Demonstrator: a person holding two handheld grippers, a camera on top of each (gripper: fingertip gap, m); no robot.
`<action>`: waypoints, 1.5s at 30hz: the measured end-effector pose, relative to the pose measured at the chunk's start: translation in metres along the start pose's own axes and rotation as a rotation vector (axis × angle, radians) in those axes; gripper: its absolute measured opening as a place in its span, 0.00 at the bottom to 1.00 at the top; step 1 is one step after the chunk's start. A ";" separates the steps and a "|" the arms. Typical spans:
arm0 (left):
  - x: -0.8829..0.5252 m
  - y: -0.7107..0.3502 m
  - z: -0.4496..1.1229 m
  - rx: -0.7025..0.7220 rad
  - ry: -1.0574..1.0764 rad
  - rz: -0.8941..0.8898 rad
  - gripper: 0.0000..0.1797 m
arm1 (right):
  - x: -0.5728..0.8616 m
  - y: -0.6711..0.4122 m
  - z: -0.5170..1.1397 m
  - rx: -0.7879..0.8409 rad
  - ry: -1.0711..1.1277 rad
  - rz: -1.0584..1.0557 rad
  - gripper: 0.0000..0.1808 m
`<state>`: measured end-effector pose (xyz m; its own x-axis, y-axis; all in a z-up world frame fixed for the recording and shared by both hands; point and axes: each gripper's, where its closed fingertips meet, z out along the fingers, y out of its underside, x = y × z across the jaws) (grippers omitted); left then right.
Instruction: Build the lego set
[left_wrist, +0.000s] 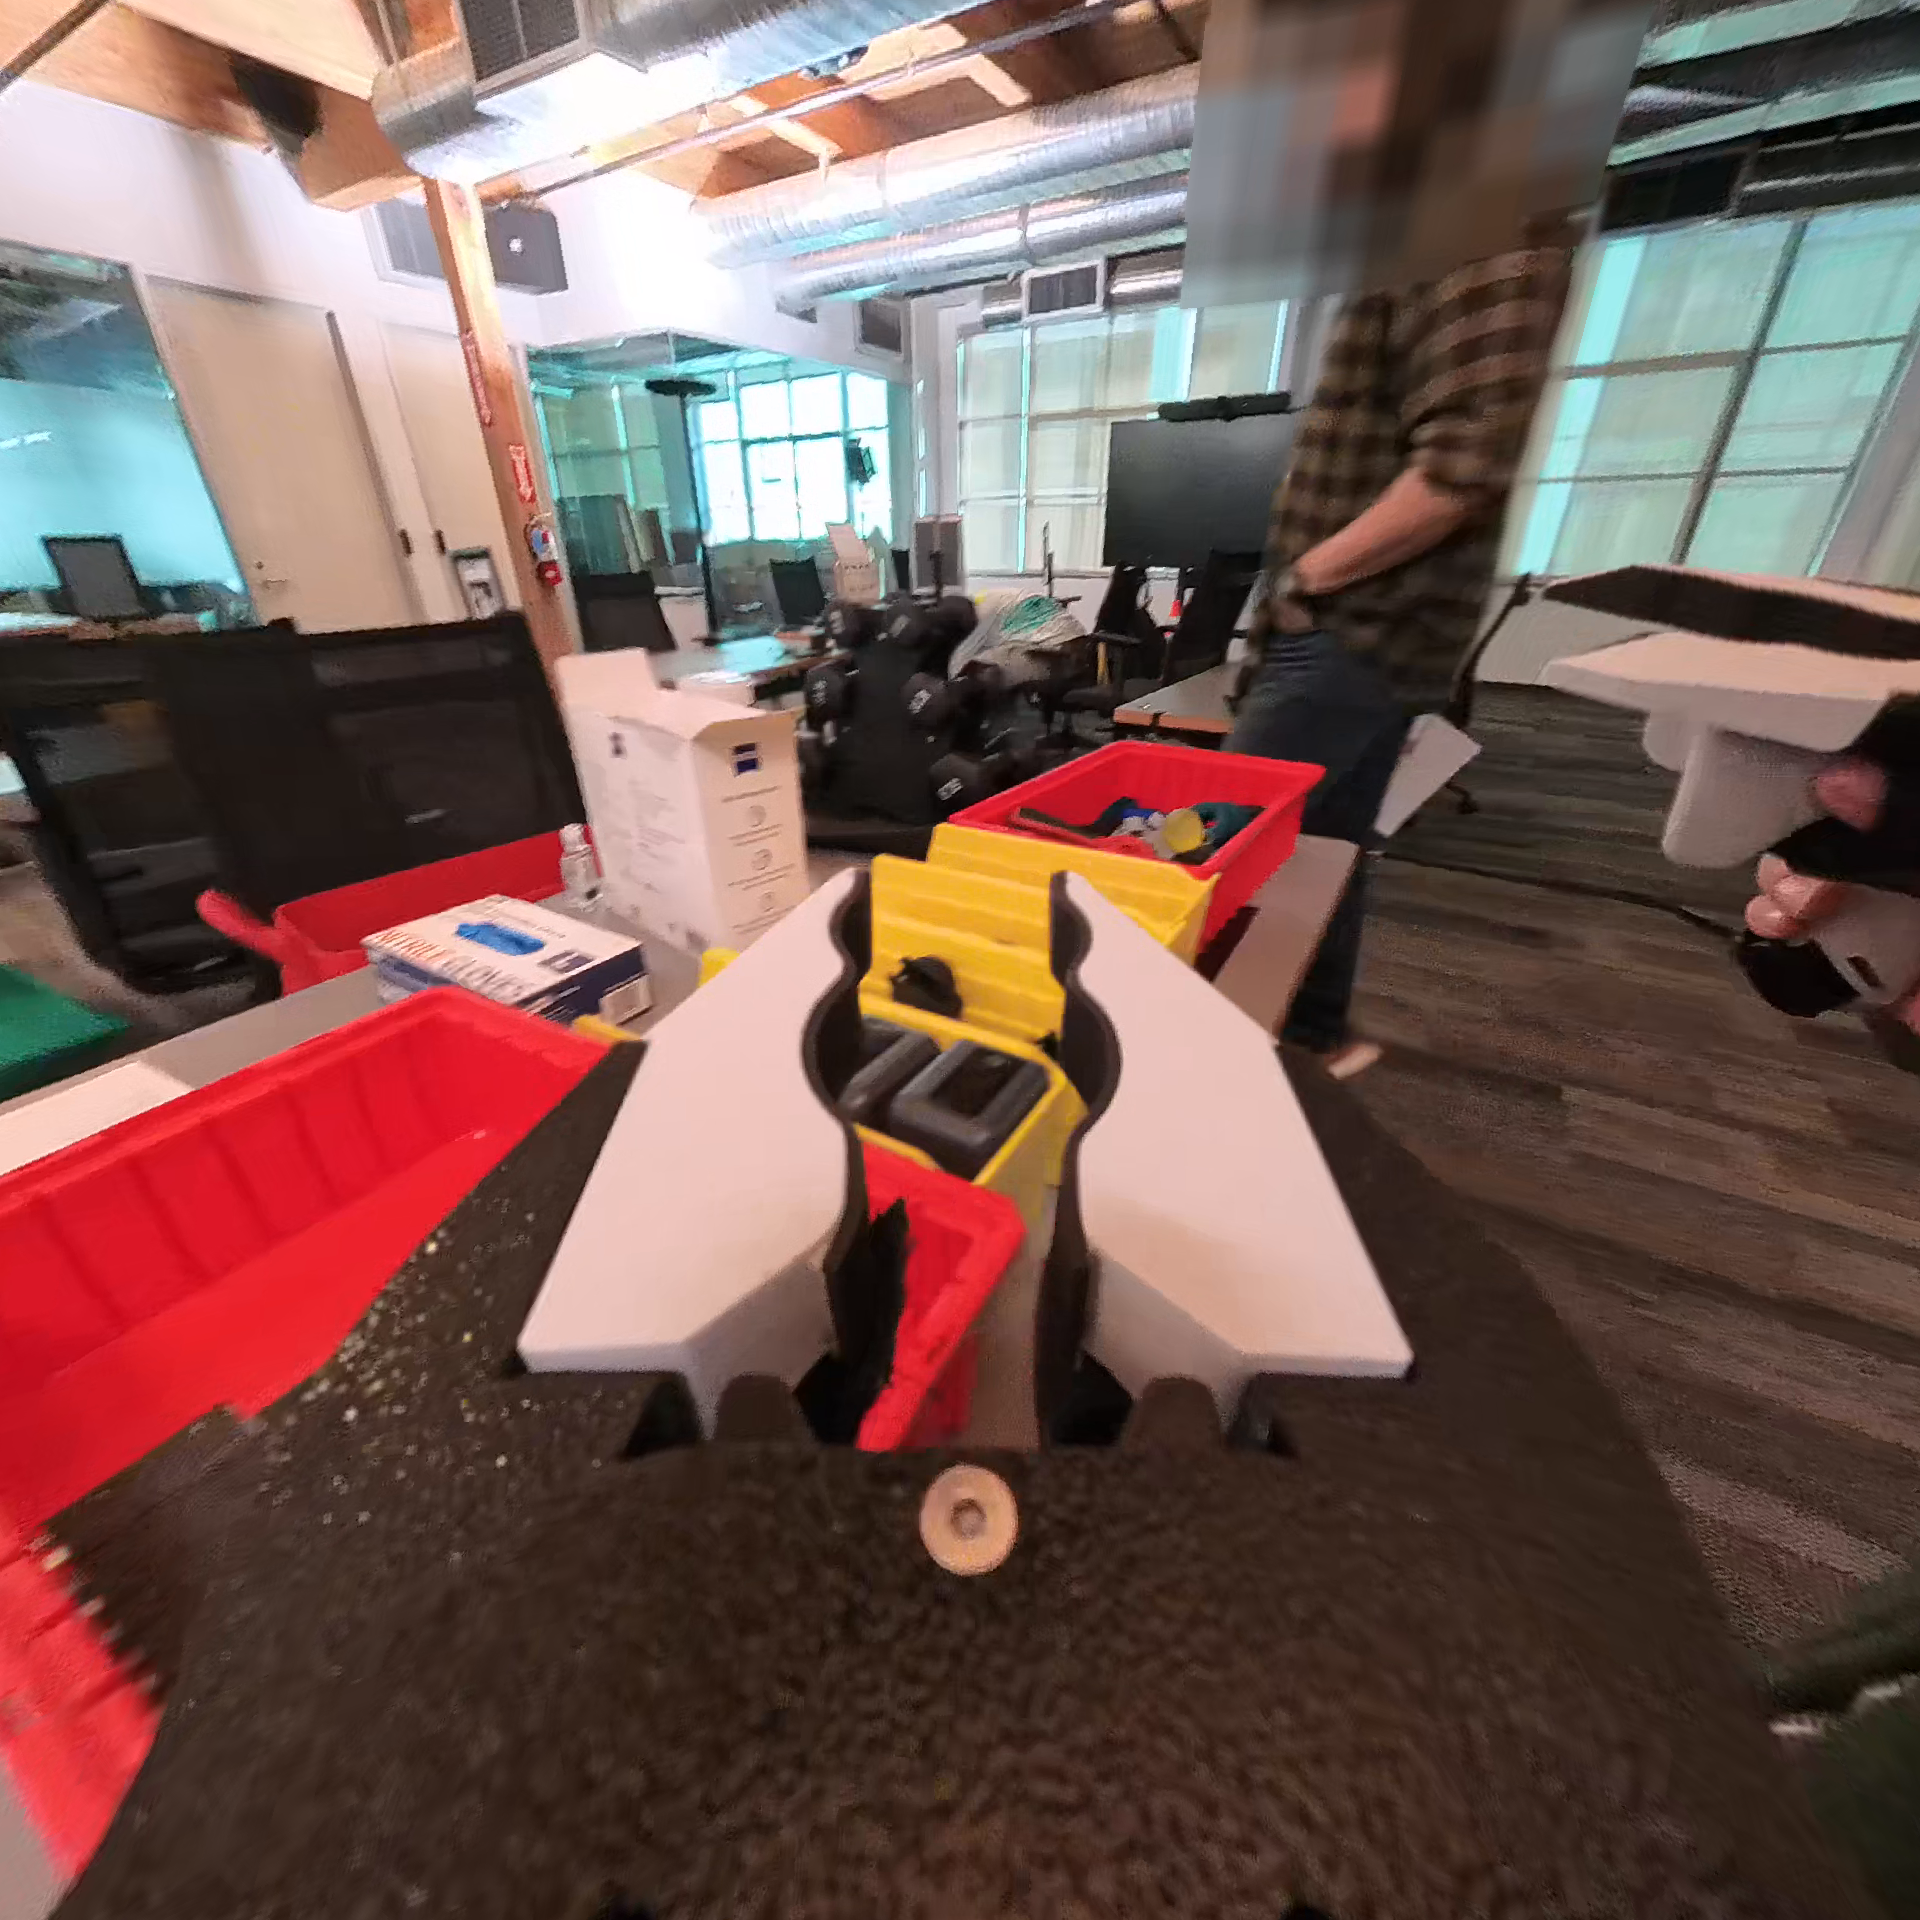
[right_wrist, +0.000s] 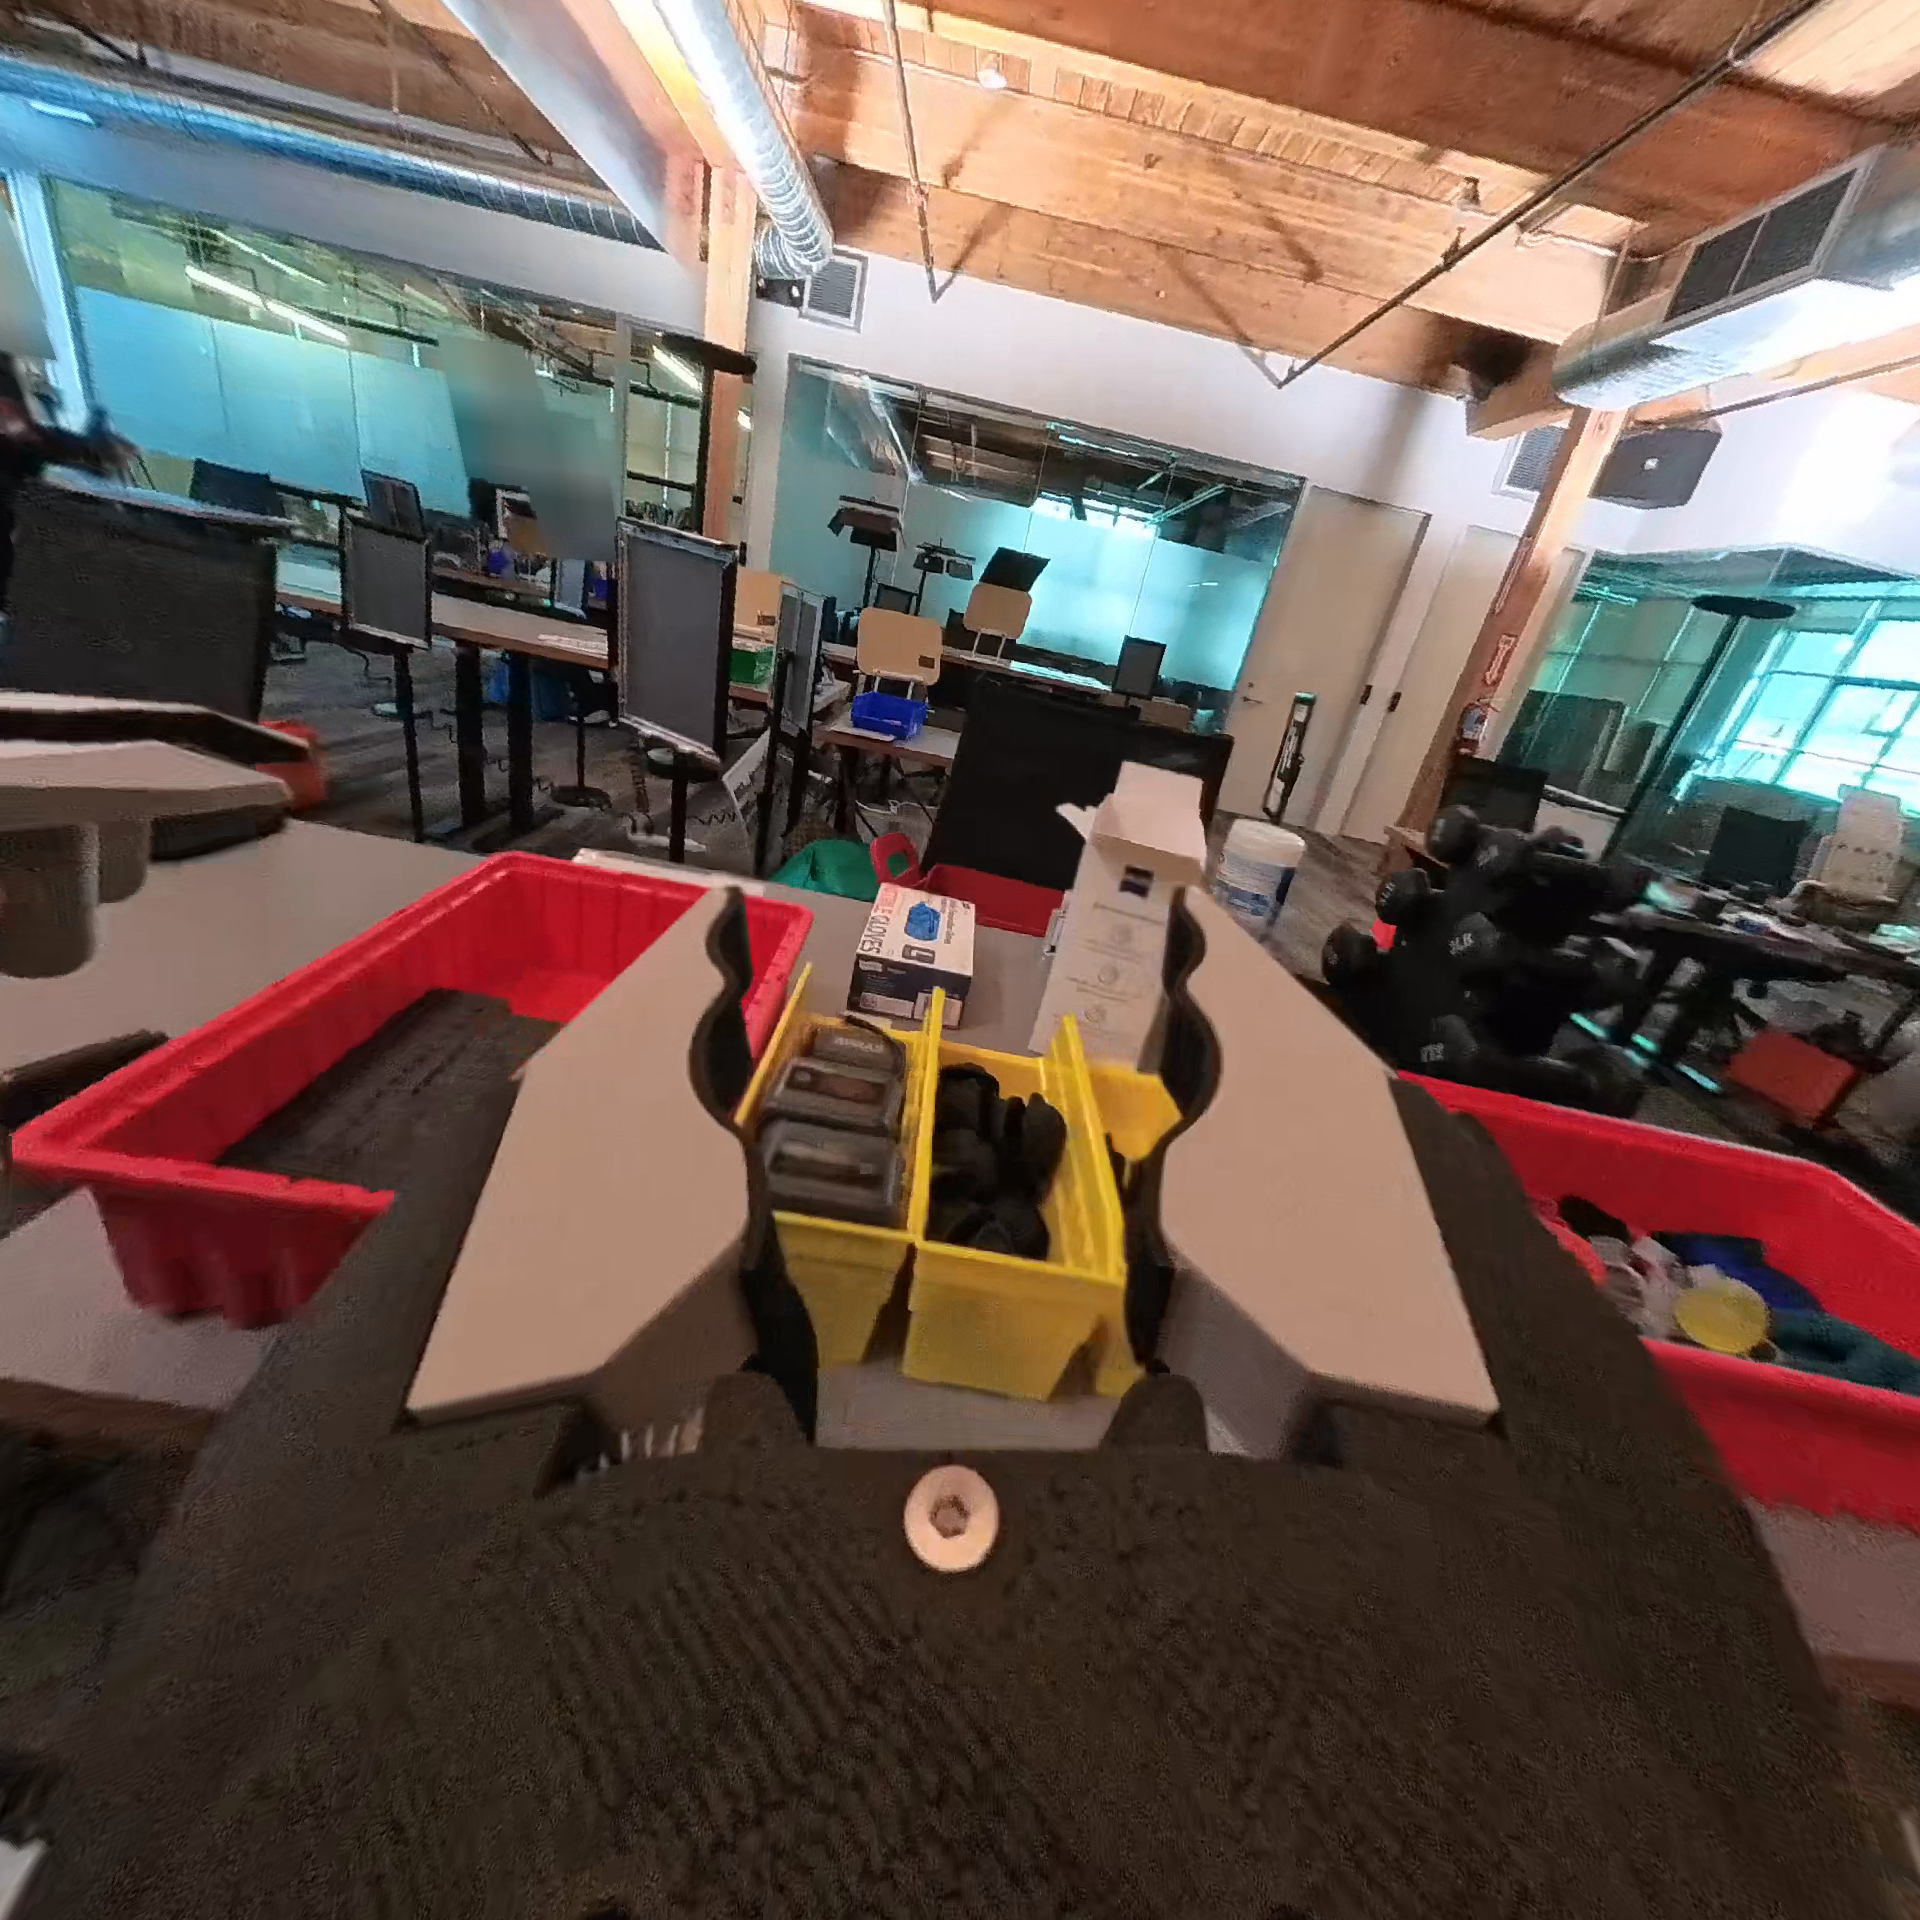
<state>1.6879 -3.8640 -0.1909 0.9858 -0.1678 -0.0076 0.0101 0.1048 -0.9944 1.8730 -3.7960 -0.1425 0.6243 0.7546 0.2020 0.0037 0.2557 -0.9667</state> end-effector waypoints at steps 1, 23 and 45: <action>0.018 0.000 0.002 0.018 0.019 0.016 0.18 | 0.005 0.002 -0.015 -0.010 0.009 -0.024 0.50; 0.206 -0.004 -0.018 0.030 0.196 0.004 0.37 | 0.023 -0.022 -0.160 0.056 0.019 -0.005 0.56; 0.194 0.008 0.056 0.027 0.293 0.026 0.34 | 0.061 0.009 -0.134 -0.009 0.130 -0.063 0.46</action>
<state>1.8888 -3.8412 -0.1944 0.8955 -0.4398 -0.0674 -0.0065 0.1386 -0.9903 2.0155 -3.8285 -0.1602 0.7188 0.6523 0.2404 0.0527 0.2937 -0.9545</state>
